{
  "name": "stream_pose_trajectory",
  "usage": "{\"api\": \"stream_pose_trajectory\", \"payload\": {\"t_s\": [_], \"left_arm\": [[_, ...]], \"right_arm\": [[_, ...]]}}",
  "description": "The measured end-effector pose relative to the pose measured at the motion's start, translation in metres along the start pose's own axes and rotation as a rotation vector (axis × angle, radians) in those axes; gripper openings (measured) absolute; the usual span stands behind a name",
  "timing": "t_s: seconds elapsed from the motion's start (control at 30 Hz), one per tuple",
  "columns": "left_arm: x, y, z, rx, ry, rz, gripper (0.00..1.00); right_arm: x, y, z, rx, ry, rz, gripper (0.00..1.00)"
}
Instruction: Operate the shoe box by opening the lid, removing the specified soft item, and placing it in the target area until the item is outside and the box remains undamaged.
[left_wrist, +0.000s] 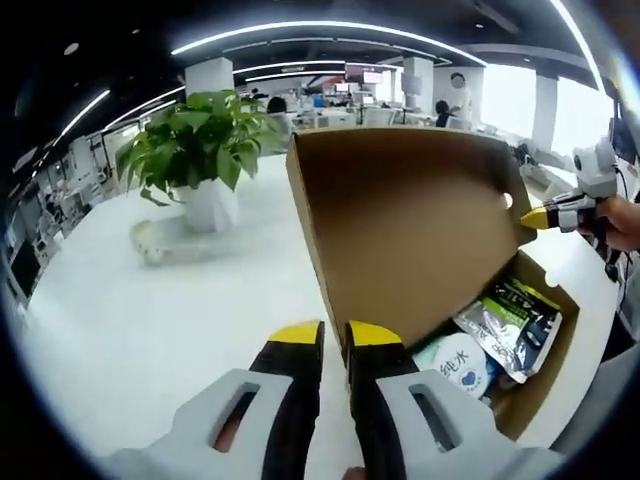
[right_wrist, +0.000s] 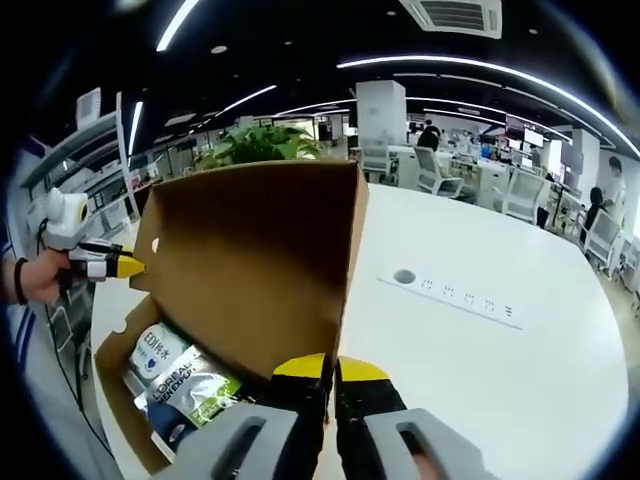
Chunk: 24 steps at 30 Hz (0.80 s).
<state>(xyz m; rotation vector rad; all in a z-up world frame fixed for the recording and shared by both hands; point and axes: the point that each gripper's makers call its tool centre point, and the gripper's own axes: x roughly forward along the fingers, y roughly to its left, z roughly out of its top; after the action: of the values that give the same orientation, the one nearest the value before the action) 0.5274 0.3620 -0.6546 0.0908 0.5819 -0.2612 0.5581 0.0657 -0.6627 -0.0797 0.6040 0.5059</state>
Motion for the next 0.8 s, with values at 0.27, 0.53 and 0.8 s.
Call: {"api": "stream_pose_trajectory", "payload": {"t_s": [0.27,0.53,0.8], "left_arm": [[0.005,0.001,0.000,-0.004,0.005,0.005,0.05],[0.011,0.004,0.002,-0.001,0.007,0.013,0.04],[0.016,0.005,0.003,-0.003,0.014,0.015,0.04]], "right_arm": [[0.007,-0.003,0.002,-0.007,0.010,-0.003,0.00],[0.017,-0.007,0.003,-0.007,0.021,-0.006,0.00],[0.021,-0.009,0.002,-0.007,0.027,-0.003,0.00]]}}
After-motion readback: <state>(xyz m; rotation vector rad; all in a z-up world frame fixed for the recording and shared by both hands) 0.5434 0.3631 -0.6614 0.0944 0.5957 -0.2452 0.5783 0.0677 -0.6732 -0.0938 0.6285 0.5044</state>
